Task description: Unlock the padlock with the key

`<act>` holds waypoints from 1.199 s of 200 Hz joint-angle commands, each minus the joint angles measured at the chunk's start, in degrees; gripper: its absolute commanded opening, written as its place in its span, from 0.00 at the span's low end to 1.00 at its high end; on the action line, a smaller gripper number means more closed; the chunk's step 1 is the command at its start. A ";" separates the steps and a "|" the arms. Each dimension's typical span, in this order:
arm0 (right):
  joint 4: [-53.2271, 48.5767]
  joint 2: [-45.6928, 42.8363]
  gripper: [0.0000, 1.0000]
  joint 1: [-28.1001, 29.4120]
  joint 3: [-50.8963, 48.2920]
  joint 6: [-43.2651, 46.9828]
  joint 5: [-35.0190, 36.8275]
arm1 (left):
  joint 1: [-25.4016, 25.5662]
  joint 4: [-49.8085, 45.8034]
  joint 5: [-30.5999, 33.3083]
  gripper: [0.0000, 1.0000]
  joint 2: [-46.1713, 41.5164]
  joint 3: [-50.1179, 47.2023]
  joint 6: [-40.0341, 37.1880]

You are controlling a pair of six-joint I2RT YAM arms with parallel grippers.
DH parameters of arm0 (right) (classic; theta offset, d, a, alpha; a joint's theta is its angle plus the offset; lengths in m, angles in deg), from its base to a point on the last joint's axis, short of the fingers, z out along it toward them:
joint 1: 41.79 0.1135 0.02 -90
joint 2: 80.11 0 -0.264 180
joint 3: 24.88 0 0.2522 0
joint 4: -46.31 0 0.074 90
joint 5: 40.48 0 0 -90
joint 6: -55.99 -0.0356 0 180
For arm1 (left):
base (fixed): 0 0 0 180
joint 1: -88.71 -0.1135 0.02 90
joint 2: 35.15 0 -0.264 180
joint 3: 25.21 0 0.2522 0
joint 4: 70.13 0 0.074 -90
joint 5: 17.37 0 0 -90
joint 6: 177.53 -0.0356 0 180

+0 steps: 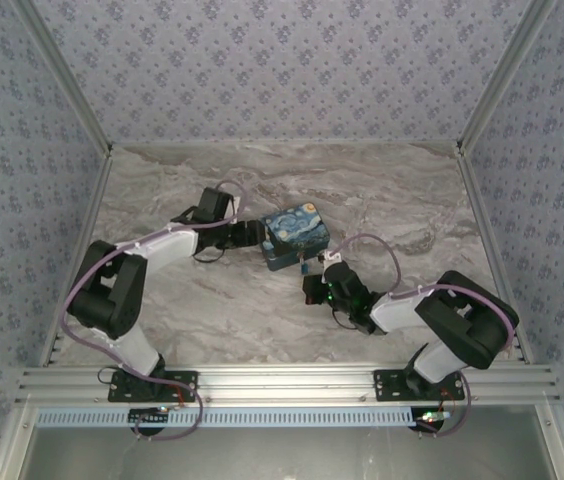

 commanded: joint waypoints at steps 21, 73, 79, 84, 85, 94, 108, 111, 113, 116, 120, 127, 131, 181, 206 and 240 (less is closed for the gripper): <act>4.62 -0.20 0.00 -3.24 -2.08 -0.66 -6.36 | 0.10 -5.61 3.01 0.74 -4.90 -5.40 1.77; 4.63 -0.01 0.00 -5.54 -1.94 -0.89 -9.30 | 0.19 -8.89 5.29 0.79 -12.71 -3.85 1.57; 4.71 -0.08 0.00 -5.68 -1.85 -0.88 -9.50 | 0.34 -9.39 5.42 0.79 -13.20 -3.11 1.33; 4.72 0.02 0.00 -5.77 -1.76 -0.89 -9.68 | 0.64 -9.83 5.57 0.79 -13.53 -2.36 1.10; 4.72 0.01 0.00 -5.77 -1.72 -0.84 -9.74 | 0.72 -9.92 5.68 0.79 -13.60 -2.18 1.03; 4.72 0.08 0.00 -5.92 -1.60 -1.02 -10.04 | 1.63 -10.71 6.39 0.79 -13.68 -0.72 0.21; 4.94 0.08 0.00 -6.04 -1.60 -1.36 -10.06 | 3.83 -12.45 9.04 0.80 -12.87 2.17 -1.08; 4.98 0.02 0.00 -6.11 -1.52 -1.53 -10.06 | 4.35 -12.86 9.60 0.80 -12.61 2.91 -1.36; 5.03 0.08 0.00 -6.18 -1.58 -1.64 -9.99 | 4.72 -13.18 10.06 0.80 -12.37 3.38 -1.65; 5.07 0.09 0.00 -6.15 -1.57 -1.82 -9.97 | 5.17 -13.67 10.65 0.80 -11.91 4.09 -1.94; 5.15 0.17 0.00 -6.26 -1.59 -2.05 -9.97 | 5.81 -14.31 11.33 0.80 -11.36 5.08 -2.36; 5.41 0.13 0.00 -6.37 -1.62 -2.55 -9.97 | 6.77 -15.17 12.44 0.81 -10.07 6.79 -3.05; 5.54 0.18 0.00 -6.32 -1.61 -2.82 -9.97 | 7.34 -15.50 12.79 0.81 -9.27 7.69 -3.29; 10.66 2.97 0.00 -7.77 -2.65 -9.42 -12.96 | 11.69 -15.50 13.29 0.79 -1.50 15.49 -4.70; 12.54 5.12 0.00 -8.99 -2.48 -12.89 -15.43 | 12.19 -16.36 14.99 0.79 2.23 17.80 -5.59; 13.49 7.11 0.00 -10.50 -2.30 -15.48 -17.35 | 12.40 -17.80 18.41 0.79 5.42 18.74 -6.89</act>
